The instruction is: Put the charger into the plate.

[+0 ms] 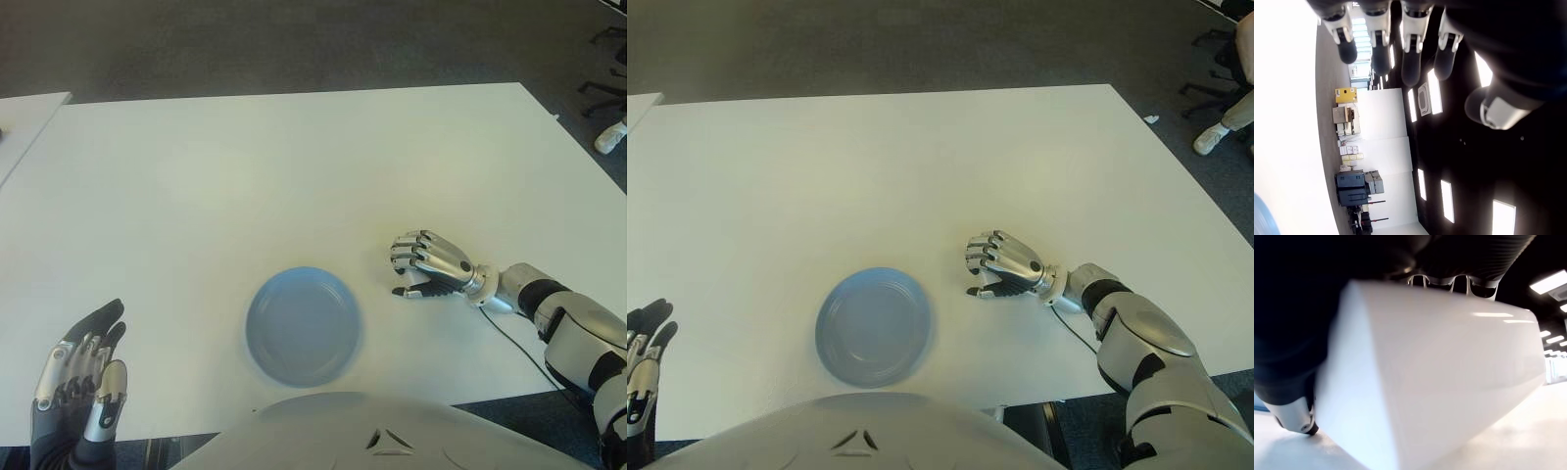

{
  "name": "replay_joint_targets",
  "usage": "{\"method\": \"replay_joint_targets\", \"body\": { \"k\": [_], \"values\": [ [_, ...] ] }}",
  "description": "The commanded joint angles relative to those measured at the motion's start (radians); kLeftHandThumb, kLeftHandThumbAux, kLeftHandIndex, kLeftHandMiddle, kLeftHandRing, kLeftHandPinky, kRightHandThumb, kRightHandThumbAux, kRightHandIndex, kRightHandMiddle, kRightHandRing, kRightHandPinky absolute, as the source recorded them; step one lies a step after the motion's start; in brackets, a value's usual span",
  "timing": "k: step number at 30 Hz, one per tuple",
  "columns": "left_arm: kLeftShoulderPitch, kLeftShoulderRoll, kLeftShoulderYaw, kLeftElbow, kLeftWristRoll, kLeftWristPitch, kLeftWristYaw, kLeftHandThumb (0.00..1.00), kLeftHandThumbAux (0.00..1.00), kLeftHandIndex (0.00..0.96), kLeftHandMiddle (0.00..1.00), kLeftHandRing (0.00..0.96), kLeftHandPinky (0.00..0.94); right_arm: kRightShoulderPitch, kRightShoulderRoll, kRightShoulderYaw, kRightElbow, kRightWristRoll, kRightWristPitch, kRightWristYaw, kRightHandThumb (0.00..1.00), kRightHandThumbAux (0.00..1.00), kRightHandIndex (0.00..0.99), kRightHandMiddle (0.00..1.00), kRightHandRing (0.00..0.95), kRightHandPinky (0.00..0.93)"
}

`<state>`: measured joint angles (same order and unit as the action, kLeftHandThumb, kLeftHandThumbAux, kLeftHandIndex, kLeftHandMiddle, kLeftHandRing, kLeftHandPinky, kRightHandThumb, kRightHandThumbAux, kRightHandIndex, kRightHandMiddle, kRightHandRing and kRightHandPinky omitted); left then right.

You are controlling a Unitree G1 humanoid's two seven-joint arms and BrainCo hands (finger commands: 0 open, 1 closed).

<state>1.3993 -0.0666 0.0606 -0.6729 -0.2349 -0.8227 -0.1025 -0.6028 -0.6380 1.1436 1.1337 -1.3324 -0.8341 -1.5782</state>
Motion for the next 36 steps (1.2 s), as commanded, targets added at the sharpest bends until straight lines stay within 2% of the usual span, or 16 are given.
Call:
{"method": "replay_joint_targets", "body": {
  "k": [1,10,20,31,36],
  "values": [
    [-0.04,-0.026,0.023,0.032,0.045,-0.012,0.01,0.207,0.551,0.197,0.182,0.134,0.107,0.05,0.049,0.046,0.038,-0.045,0.053,0.002,0.132,0.714,0.847,0.898,0.892,0.906],
    [-0.055,-0.036,0.041,0.046,0.065,-0.006,0.018,0.201,0.556,0.187,0.176,0.129,0.113,0.039,0.059,0.067,0.049,-0.046,0.066,-0.032,0.081,0.703,0.862,0.909,0.904,0.909],
    [-0.084,-0.028,0.039,0.061,0.056,-0.035,0.006,0.194,0.55,0.178,0.176,0.13,0.117,0.04,0.057,0.062,0.027,-0.042,0.087,-0.036,0.056,0.682,0.866,0.912,0.904,0.908],
    [-0.072,-0.012,0.051,0.06,0.044,0.027,0.01,0.185,0.554,0.171,0.17,0.125,0.11,0.044,0.058,0.054,0.018,-0.034,0.097,-0.036,0.048,0.666,0.865,0.911,0.901,0.904],
    [-0.101,-0.02,0.027,0.071,0.039,0.026,0.006,0.175,0.564,0.174,0.176,0.128,0.112,0.04,0.055,0.044,0.009,-0.028,0.095,-0.036,0.065,0.678,0.866,0.912,0.903,0.908]
  ]
}}
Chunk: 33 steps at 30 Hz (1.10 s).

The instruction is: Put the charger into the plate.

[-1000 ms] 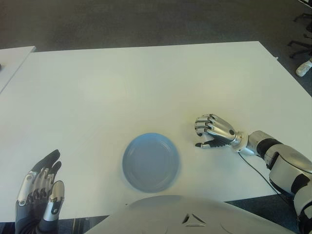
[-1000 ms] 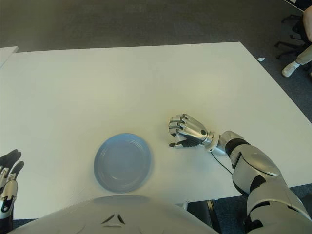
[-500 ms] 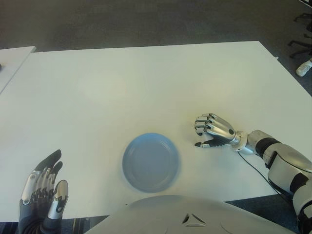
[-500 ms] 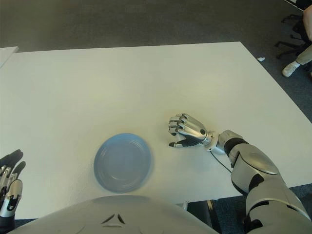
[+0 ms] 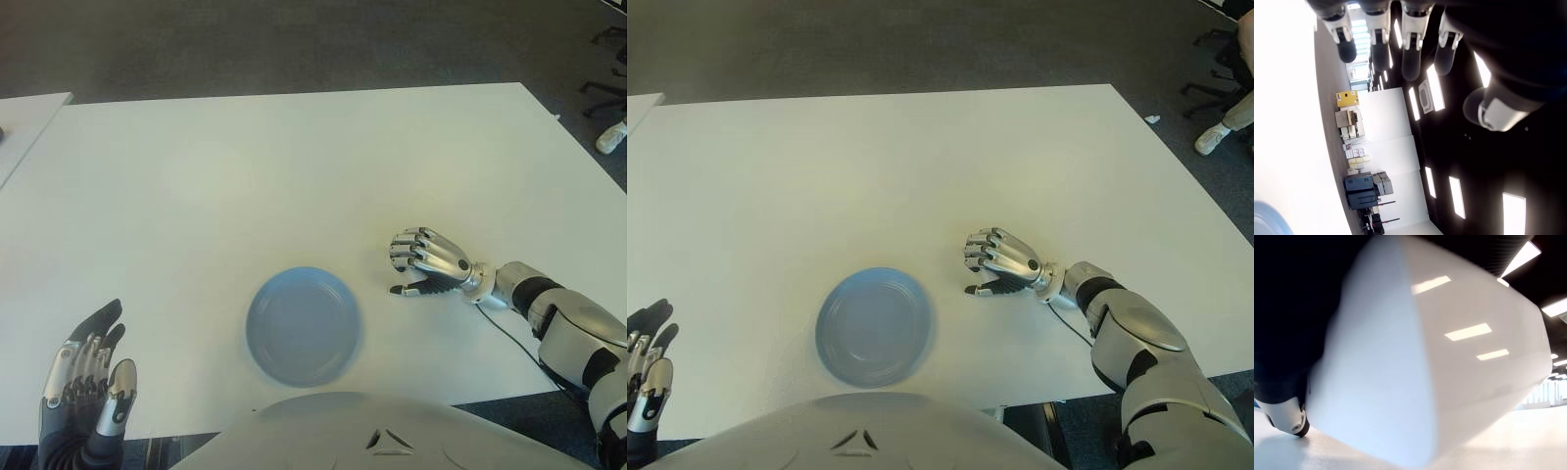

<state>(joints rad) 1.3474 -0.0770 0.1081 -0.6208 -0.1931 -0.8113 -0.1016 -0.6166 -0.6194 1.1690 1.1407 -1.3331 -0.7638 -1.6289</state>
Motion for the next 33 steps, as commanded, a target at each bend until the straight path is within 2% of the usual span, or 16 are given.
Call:
{"method": "replay_joint_targets", "body": {
  "k": [1,4,7,14,20,24,29,33],
  "values": [
    [-0.047,-0.004,-0.02,0.017,0.001,0.028,0.004,0.168,0.565,0.173,0.177,0.129,0.112,0.051,0.037,0.015,0.003,-0.024,0.023,0.014,0.072,0.684,0.866,0.912,0.903,0.908],
    [-0.038,0.004,-0.015,0.008,0.01,0.064,0.005,0.142,0.567,0.176,0.175,0.126,0.112,0.047,0.04,0.008,0.006,-0.02,0.02,0.014,0.111,0.713,0.865,0.911,0.903,0.908],
    [-0.009,0.008,-0.007,-0.03,0.018,0.139,0.015,0.128,0.569,0.178,0.176,0.127,0.115,0.026,0.046,-0.002,0.015,-0.013,0.005,0.014,0.149,0.735,0.862,0.91,0.903,0.907],
    [-0.037,-0.038,-0.048,-0.045,0.034,0.213,0.047,0.108,0.568,0.199,0.198,0.145,0.138,-0.054,0.031,-0.037,-0.024,0.021,-0.079,0.02,0.235,0.772,0.84,0.904,0.897,0.9],
    [-0.053,-0.054,-0.09,-0.065,0.065,0.245,0.08,0.124,0.594,0.218,0.22,0.165,0.157,-0.074,-0.059,-0.105,-0.194,0.055,-0.143,0.092,0.263,0.786,0.827,0.9,0.892,0.895],
    [-0.026,-0.048,-0.1,-0.096,0.108,0.265,0.095,0.118,0.602,0.203,0.214,0.168,0.155,-0.073,-0.083,-0.148,-0.248,0.072,-0.165,0.146,0.277,0.795,0.817,0.896,0.888,0.891],
    [-0.033,-0.041,-0.099,-0.099,0.149,0.271,0.106,0.097,0.588,0.19,0.202,0.159,0.133,-0.074,-0.09,-0.186,-0.272,0.081,-0.18,0.191,0.297,0.794,0.81,0.893,0.884,0.888],
    [-0.05,-0.031,-0.082,-0.081,0.204,0.231,0.105,0.071,0.574,0.166,0.179,0.137,0.1,-0.082,-0.106,-0.218,-0.306,0.096,-0.212,0.244,0.324,0.786,0.803,0.889,0.878,0.881]
  ]
}}
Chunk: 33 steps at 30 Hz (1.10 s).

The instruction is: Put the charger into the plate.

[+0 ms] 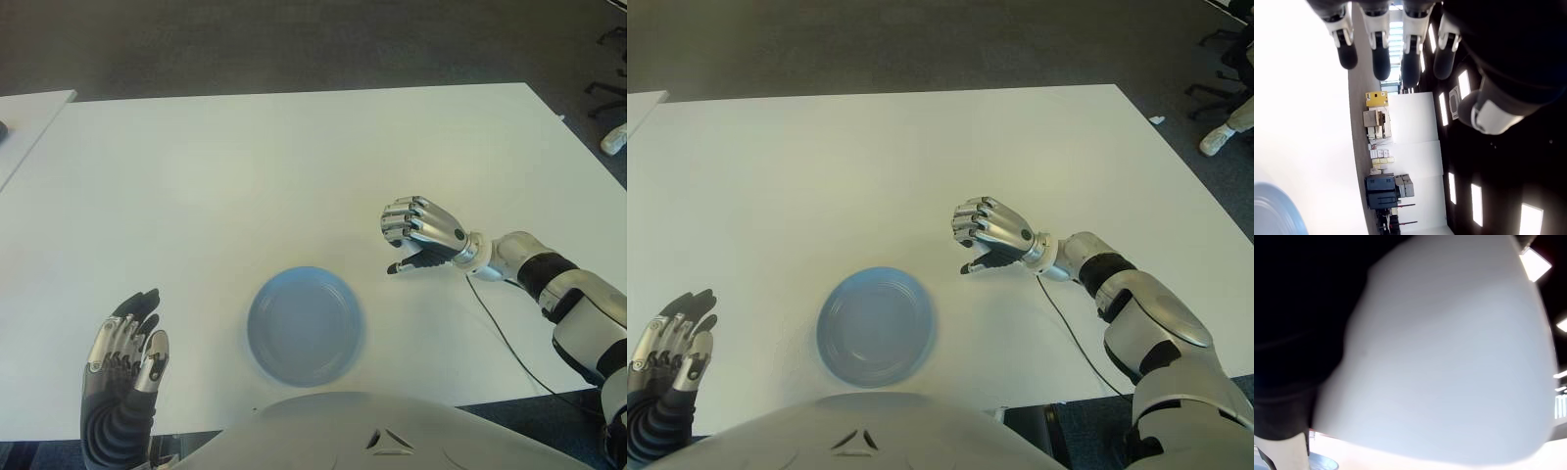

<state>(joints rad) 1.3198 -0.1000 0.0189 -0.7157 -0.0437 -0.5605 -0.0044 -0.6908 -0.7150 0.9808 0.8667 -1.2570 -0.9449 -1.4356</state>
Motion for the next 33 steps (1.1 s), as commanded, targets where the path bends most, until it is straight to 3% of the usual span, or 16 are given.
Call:
{"method": "replay_joint_targets", "body": {
  "k": [1,9,24,33],
  "values": [
    [-0.027,-0.009,0.008,0.017,0.063,-0.024,0.01,0.069,0.574,0.164,0.177,0.134,0.097,-0.006,-0.01,-0.035,-0.033,0.02,-0.035,0.058,0.327,0.785,0.803,0.888,0.877,0.881],
    [-0.035,-0.019,0.018,0.023,0.132,-0.041,0.026,0.009,0.53,0.136,0.157,0.109,0.062,0.008,-0.017,-0.079,-0.061,0.03,-0.078,0.129,0.368,0.778,0.8,0.889,0.876,0.884],
    [-0.051,-0.001,0.029,0.051,0.15,-0.068,0.037,0.0,0.448,0.123,0.156,0.098,0.042,0.037,-0.016,-0.135,-0.105,0.039,-0.104,0.204,0.394,0.774,0.796,0.888,0.876,0.881],
    [-0.094,0.035,0.043,0.097,0.132,-0.12,0.017,0.033,0.425,0.113,0.136,0.089,0.063,0.124,0.041,-0.168,-0.259,0.075,-0.07,0.333,0.406,0.775,0.803,0.895,0.882,0.892]
  ]
}}
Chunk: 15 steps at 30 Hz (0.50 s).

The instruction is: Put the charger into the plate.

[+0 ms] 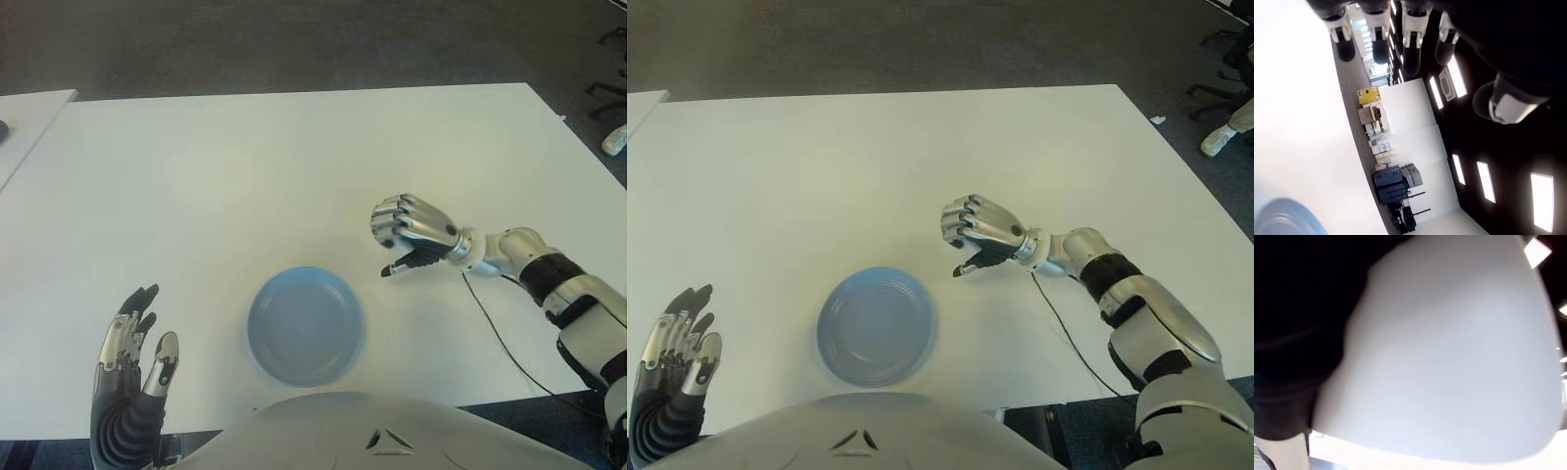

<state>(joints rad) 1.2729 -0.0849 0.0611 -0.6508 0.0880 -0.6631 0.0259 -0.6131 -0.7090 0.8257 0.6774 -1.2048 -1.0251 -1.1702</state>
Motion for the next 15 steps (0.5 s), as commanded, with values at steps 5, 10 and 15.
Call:
{"method": "replay_joint_targets", "body": {
  "k": [5,10,15],
  "values": [
    [-0.082,0.037,0.003,0.07,0.003,-0.045,-0.024,0.087,0.419,0.095,0.115,0.076,0.073,0.078,0.077,-0.035,-0.202,0.077,-0.003,0.216,0.403,0.774,0.806,0.897,0.886,0.893],
    [-0.109,0.043,0.003,0.095,0.01,-0.055,-0.033,0.137,0.432,0.084,0.104,0.069,0.078,0.091,0.091,-0.067,-0.266,0.132,-0.03,0.326,0.401,0.779,0.805,0.899,0.888,0.894],
    [-0.145,0.043,0.005,0.123,0.011,-0.068,-0.031,0.189,0.448,0.081,0.101,0.067,0.08,0.131,0.116,-0.098,-0.339,0.166,-0.048,0.401,0.409,0.781,0.794,0.898,0.89,0.902]
  ]
}}
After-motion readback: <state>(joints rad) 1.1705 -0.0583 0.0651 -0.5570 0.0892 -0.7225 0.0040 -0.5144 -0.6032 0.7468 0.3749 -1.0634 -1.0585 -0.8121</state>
